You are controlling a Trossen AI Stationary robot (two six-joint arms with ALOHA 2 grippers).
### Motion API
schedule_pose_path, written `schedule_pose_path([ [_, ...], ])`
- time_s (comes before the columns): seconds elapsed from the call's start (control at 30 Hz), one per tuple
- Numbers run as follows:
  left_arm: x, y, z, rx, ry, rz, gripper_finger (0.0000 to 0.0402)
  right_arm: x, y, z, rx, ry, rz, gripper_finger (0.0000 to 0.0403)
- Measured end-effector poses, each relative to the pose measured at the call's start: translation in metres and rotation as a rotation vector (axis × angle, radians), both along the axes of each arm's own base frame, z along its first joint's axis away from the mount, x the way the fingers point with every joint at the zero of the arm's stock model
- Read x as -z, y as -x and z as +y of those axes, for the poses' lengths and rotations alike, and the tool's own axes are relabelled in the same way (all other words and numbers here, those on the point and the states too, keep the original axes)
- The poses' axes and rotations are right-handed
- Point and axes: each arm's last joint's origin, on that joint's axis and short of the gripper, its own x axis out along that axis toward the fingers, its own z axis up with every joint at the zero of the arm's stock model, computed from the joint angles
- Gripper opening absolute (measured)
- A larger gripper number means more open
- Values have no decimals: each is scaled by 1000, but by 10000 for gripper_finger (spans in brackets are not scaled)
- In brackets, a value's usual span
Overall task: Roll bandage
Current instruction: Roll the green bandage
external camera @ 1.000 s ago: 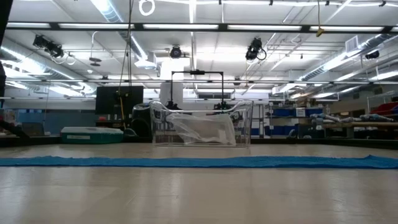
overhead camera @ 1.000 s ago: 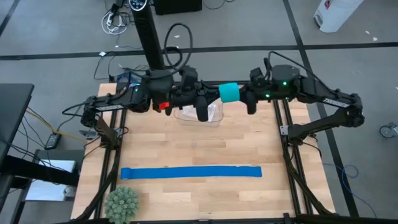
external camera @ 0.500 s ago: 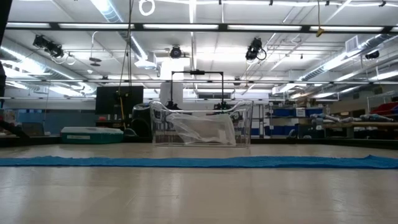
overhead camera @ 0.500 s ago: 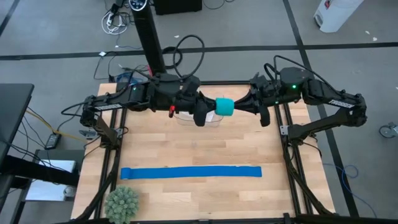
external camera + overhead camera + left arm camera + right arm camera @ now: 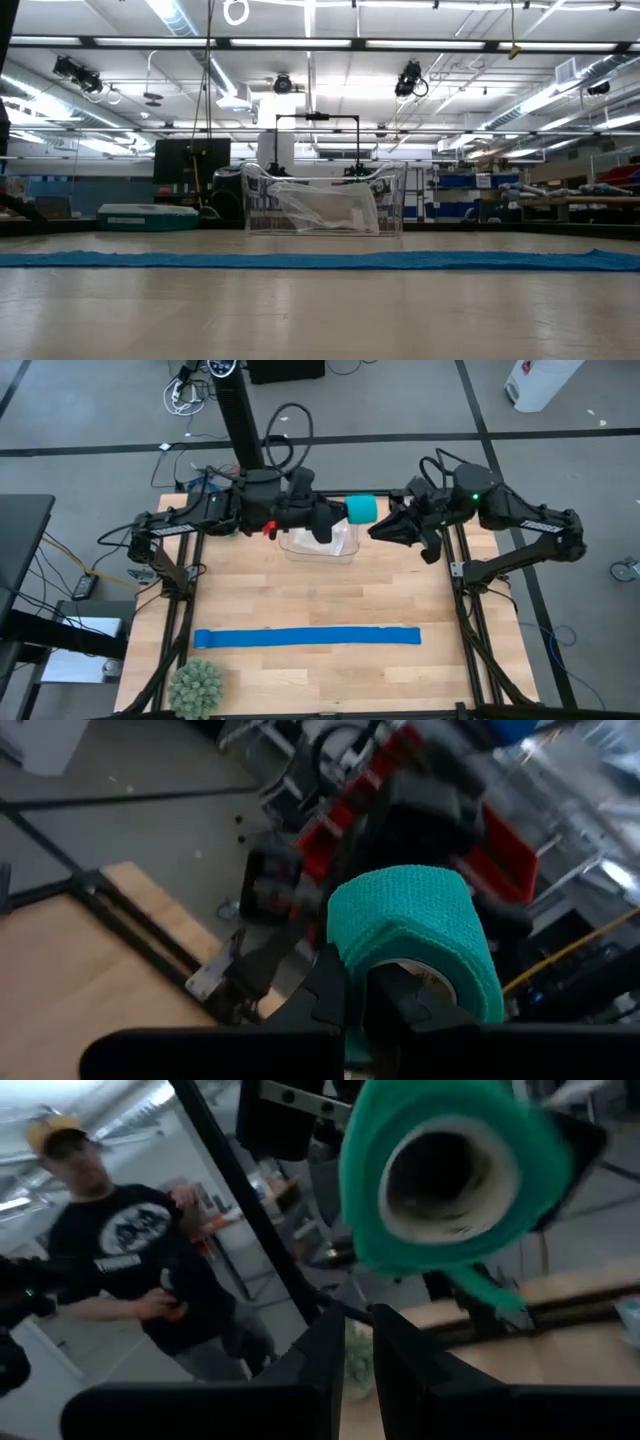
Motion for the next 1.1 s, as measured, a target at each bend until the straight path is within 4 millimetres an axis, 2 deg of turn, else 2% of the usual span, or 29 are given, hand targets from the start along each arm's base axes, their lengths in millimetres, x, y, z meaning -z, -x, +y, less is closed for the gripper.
schedule_pose_path([
  [0.23, -5, 0, 1, -23, 0, -51, 21, 1, -20, 4, 59, 2, -49, 50],
  [0.37, -5, 0, 1, -26, -3, -56, 21, -4, -21, 5, 96, 20, -113, 50],
  [0.73, -7, -1, 0, 7, 2, -76, 21, -2, -27, 3, 167, 105, -131, 20],
  [0.93, -7, -1, 0, 12, 2, -76, 21, -2, -27, -3, 214, 137, -137, 2],
  [1.1, -7, -1, 0, 14, 2, -78, 21, -5, -27, -9, 233, 162, -167, 4],
])
